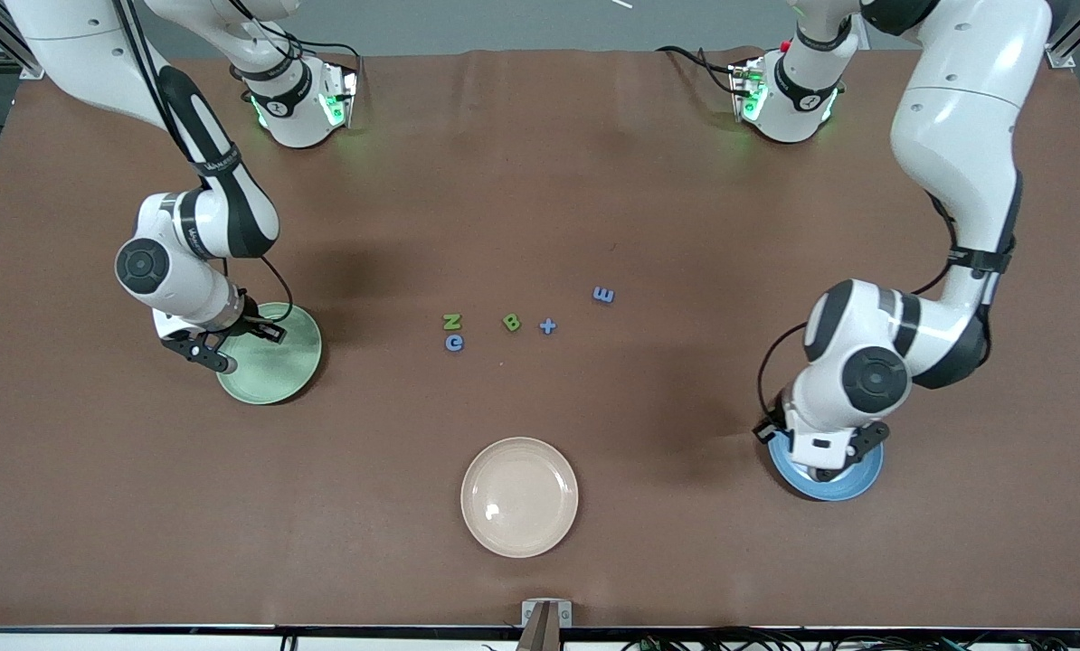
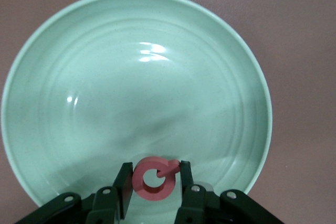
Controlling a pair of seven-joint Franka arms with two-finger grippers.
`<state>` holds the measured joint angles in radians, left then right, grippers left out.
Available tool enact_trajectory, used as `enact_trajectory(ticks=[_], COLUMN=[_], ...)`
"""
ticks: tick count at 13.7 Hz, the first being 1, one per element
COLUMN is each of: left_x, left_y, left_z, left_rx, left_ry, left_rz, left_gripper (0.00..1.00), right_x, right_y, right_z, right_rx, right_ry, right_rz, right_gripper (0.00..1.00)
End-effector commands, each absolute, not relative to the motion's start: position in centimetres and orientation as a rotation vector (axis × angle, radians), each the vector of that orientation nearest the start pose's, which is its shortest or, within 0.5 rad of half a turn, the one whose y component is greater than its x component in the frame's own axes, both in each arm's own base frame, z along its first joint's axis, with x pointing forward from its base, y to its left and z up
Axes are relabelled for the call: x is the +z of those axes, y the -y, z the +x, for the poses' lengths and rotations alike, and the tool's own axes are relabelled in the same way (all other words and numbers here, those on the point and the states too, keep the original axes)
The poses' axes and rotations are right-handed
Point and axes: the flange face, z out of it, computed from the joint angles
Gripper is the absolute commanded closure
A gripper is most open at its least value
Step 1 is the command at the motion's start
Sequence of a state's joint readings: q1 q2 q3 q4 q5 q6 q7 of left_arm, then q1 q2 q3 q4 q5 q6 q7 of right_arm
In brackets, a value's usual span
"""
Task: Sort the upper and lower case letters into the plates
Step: 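Drop the p into the blue plate while the right drops Q in green plate, then grasp the blue m with the left gripper while the right grasps blue G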
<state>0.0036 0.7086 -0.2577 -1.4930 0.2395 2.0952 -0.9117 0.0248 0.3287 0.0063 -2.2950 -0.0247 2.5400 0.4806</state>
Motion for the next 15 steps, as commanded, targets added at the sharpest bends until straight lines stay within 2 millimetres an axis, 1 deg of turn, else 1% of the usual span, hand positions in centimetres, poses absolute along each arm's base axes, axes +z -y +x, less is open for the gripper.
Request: enact_trajectory(ticks=[1, 2, 3, 4, 5, 6, 7, 8, 9, 10, 11, 12, 13, 14, 15], left_x=[24.3, 23.6, 23.1, 22.7, 22.6, 22.5, 22.5, 22.8, 23.5, 24.5, 25.9, 26.9, 27.7, 27.7, 27.4], left_y=[10.7, 10.1, 10.1, 9.2, 8.2, 8.0, 8.0, 8.3, 9.1, 10.3, 13.3, 16.1, 19.0, 21.8, 23.8], left_z=[69.3, 69.1, 68.8, 68.6, 68.7, 68.7, 68.6, 68.3, 68.0, 67.2, 66.0, 64.8, 63.4, 62.0, 60.7], left_rx=[0.064, 0.073, 0.075, 0.075, 0.069, 0.073, 0.075, 0.079, 0.088, 0.115, 0.157, 0.194, 0.212, 0.236, 0.256], left_ry=[0.814, 0.796, 0.765, 0.761, 0.768, 0.770, 0.774, 0.771, 0.763, 0.742, 0.693, 0.677, 0.695, 0.699, 0.703], left_rz=[-2.963, -2.965, -2.964, -2.950, -2.941, -2.938, -2.937, -2.934, -2.931, -2.930, -2.952, -2.957, -2.962, -2.971, -2.975], left_gripper=[0.86, 0.81, 0.76, 0.72, 0.60, 0.32, 0.12, 0.01, 0.01, 0.01, 0.01, 0.01, 0.01, 0.01, 0.01], right_x=[19.2, 18.8, 18.7, 18.8, 18.8, 18.9, 19.2, 19.6, 20.4, 21.6, 22.9, 24.3, 25.1, 25.4, 25.7], right_y=[-1.4, -1.4, -1.3, -1.3, -1.4, -1.4, -1.4, -1.5, -1.8, -2.3, -3.4, -5.0, -6.7, -9.1, -11.9], right_z=[51.6, 51.5, 51.5, 51.5, 51.6, 51.7, 51.9, 52.3, 52.9, 53.9, 54.8, 55.8, 56.2, 56.3, 56.3], right_rx=[0.123, 0.132, 0.135, 0.135, 0.135, 0.137, 0.130, 0.126, 0.132, 0.160, 0.202, 0.210, 0.205, 0.192, 0.175], right_ry=[-0.662, -0.660, -0.660, -0.657, -0.653, -0.639, -0.624, -0.617, -0.609, -0.604, -0.594, -0.593, -0.649, -0.706, -0.744], right_rz=[-3.093, -3.095, -3.095, -3.095, -3.096, -3.099, -3.101, -3.102, -3.106, -3.110, -3.119, -3.124, -3.117, -3.106, -3.085], right_gripper=[0.95, 0.92, 0.86, 0.76, 0.57, 0.30, 0.07, 0.00, 0.00, 0.00, 0.00, 0.00, 0.00, 0.00, 0.00])
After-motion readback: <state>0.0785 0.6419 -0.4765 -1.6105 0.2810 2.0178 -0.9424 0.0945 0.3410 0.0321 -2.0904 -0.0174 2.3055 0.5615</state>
